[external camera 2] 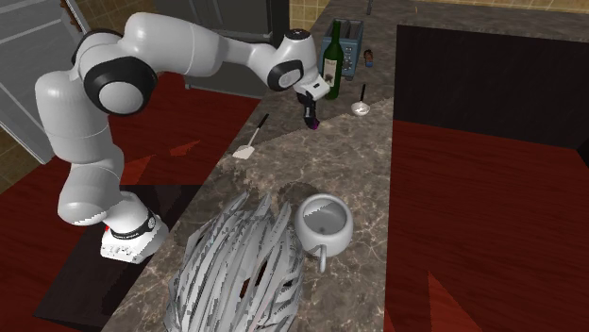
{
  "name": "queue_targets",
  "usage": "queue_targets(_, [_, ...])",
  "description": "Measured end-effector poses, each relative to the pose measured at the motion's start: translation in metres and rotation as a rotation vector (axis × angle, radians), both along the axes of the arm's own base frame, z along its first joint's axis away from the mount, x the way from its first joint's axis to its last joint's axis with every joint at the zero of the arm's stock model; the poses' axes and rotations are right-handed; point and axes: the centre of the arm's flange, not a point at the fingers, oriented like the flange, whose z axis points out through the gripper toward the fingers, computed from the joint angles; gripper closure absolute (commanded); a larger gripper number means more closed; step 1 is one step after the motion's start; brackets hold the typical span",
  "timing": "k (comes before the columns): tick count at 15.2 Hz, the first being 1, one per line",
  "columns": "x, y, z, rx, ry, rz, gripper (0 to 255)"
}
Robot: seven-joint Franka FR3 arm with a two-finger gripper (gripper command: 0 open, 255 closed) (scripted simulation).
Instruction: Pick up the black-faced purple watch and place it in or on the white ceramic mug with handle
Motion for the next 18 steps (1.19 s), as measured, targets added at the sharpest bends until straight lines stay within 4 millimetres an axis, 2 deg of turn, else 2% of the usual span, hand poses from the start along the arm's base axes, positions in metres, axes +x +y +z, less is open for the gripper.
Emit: queue_targets(18, [-0.001, -0.001, 0.095, 0.0, 0.0, 0.0, 255])
